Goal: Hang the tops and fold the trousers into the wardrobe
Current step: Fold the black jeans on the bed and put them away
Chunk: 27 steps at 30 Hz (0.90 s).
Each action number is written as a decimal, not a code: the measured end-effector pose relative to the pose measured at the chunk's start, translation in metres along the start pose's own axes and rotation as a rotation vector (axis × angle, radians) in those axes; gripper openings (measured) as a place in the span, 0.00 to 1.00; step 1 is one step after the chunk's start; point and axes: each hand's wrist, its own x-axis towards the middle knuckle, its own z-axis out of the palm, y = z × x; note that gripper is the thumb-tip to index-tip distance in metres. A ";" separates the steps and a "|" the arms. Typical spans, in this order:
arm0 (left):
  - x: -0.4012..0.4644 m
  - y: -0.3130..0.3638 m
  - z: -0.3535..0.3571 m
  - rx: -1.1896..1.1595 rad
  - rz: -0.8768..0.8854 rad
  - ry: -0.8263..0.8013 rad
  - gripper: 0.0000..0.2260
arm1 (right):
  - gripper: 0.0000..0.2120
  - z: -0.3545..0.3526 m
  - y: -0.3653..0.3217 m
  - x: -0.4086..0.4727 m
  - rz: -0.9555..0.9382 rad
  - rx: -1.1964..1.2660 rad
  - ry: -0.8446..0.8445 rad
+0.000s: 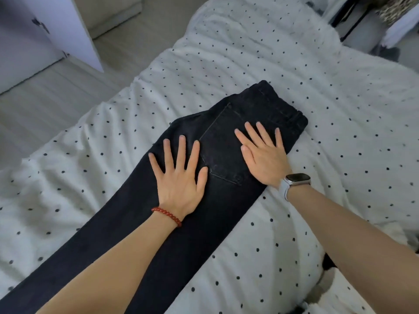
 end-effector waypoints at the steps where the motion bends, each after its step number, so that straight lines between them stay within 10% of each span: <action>1: 0.009 0.007 -0.002 -0.006 0.028 0.002 0.25 | 0.29 0.003 0.005 0.001 0.036 0.028 0.002; 6: 0.069 0.043 -0.005 0.068 0.271 -0.024 0.25 | 0.25 0.001 0.038 0.008 0.407 0.263 0.167; 10: 0.086 0.053 0.010 0.124 0.293 -0.158 0.27 | 0.24 -0.013 0.053 0.018 0.793 0.999 0.368; 17: 0.085 0.052 0.017 0.145 0.280 -0.210 0.26 | 0.15 -0.051 0.062 0.045 1.141 1.607 0.127; 24: 0.090 0.053 -0.008 0.009 0.221 -0.434 0.28 | 0.10 -0.085 0.038 0.043 0.764 1.409 0.370; 27: 0.100 0.045 -0.049 -0.736 -0.112 -0.530 0.18 | 0.13 -0.097 0.019 0.019 0.471 1.192 0.372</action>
